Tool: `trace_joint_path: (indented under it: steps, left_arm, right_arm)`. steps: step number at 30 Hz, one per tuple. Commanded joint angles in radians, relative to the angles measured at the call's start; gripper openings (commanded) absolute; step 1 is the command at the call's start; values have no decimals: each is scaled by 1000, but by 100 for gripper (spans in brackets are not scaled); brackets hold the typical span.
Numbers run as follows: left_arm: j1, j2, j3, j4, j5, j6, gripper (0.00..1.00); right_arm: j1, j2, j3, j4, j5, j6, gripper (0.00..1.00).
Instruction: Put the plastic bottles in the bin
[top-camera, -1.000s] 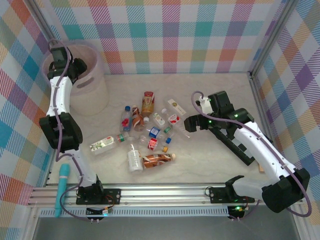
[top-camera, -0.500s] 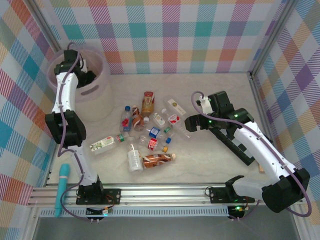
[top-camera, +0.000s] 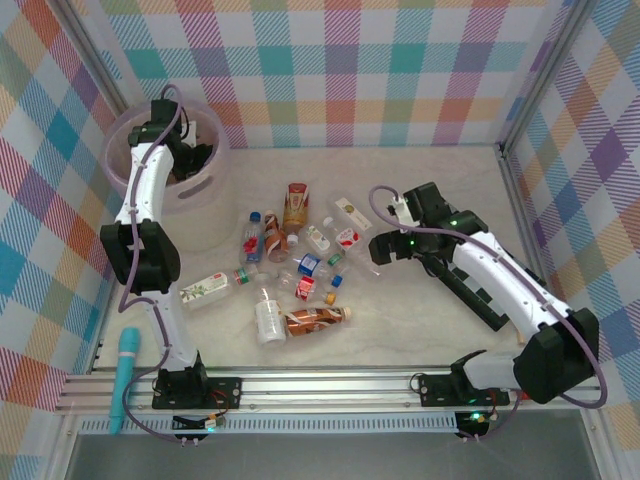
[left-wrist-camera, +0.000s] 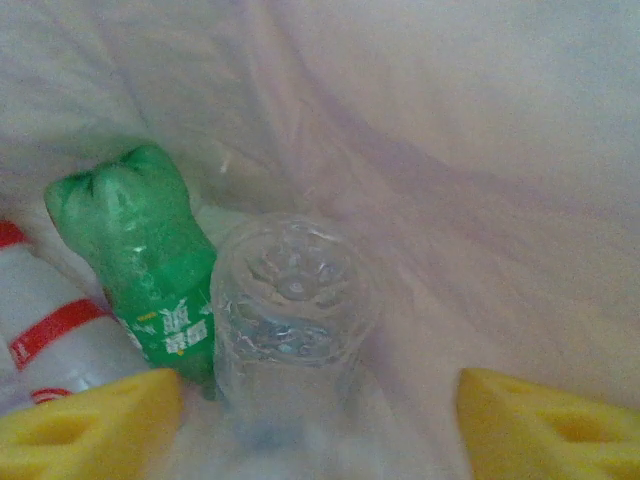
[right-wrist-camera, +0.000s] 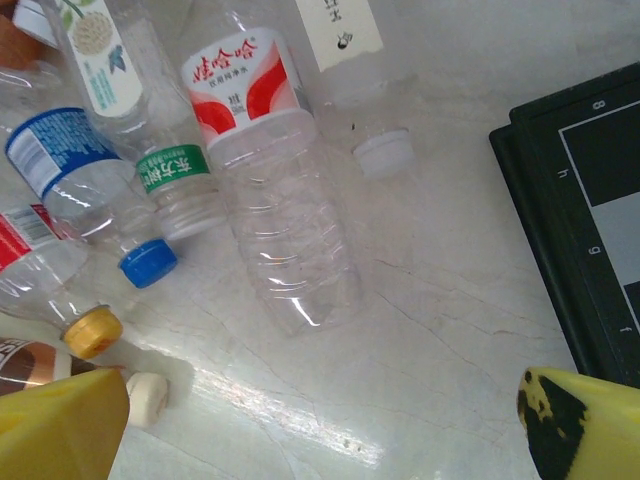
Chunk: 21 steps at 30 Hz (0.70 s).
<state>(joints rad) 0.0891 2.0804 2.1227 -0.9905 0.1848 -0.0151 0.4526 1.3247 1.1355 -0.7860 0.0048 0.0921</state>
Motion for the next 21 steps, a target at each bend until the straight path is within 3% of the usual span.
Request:
trace_joint_path:
  steps: [1, 6, 16, 21]
  left_arm:
    - [8, -22, -18, 0, -6, 10, 85]
    - [8, -60, -6, -14, -16, 16, 100]
    - [8, -211, 8, -32, -13, 0, 100]
    - [8, -279, 33, -106, -98, 15, 100]
  right_arm:
    - [1, 47, -17, 51, -30, -32, 100]
    - [1, 140, -15, 94, -48, -41, 100]
    - [2, 317, -19, 137, -108, 3, 100]
    - [3, 412, 16, 155, -197, 40, 100]
